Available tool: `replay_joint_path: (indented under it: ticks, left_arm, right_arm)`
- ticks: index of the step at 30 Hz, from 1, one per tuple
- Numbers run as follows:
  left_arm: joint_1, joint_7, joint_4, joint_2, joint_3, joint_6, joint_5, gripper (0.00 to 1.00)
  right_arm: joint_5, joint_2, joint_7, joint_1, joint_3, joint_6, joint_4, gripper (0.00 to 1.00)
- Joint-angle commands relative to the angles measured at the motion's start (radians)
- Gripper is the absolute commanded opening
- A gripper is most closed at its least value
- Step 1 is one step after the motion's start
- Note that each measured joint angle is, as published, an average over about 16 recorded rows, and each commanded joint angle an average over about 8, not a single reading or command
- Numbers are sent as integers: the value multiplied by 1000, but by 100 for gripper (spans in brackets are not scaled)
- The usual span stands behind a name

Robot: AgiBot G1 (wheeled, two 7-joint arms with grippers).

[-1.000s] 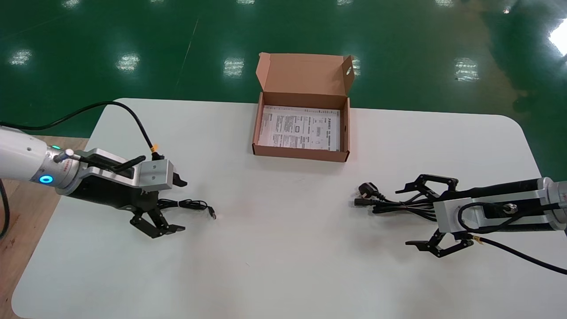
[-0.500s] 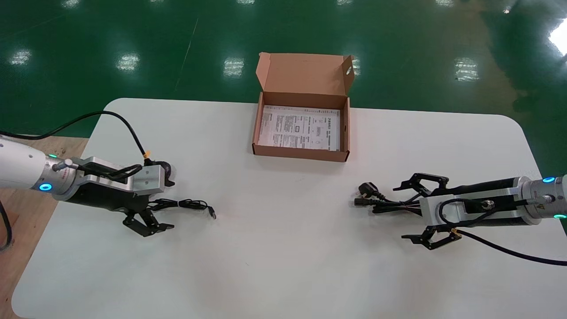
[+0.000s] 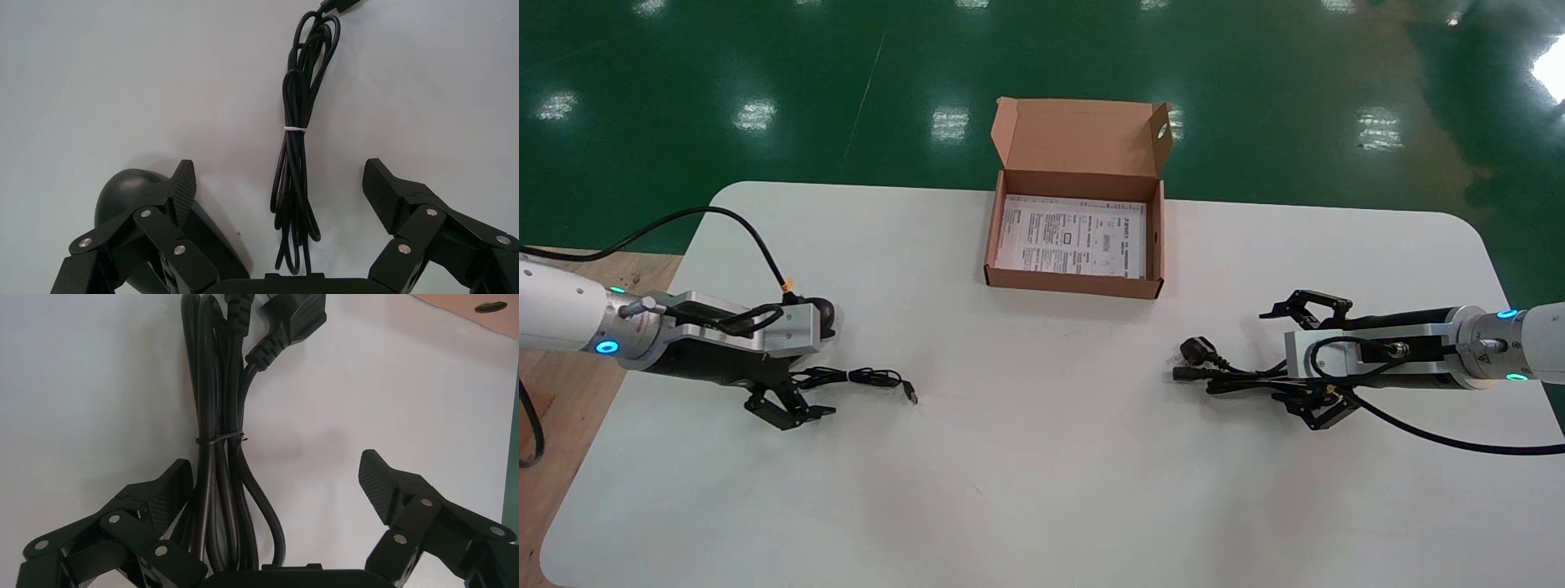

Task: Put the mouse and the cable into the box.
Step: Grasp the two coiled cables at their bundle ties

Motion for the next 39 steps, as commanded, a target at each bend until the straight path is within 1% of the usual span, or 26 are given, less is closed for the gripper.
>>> replay_joint_path:
  ticks: [1,19,39]
  left_arm:
    - [-1,2,4,1,0,-3,1,0]
    - [1,-2,-7,-2,-1,4,-2,0]
    - [2,-3,-10,-3,-1,7,-3,0]
  right_arm:
    - [-1,-4,0,1,-1,8,-5,0]
    - [1,5,0,-2,0,-11,8,0]
    - [3,7,0,-3,2,-15,12,0]
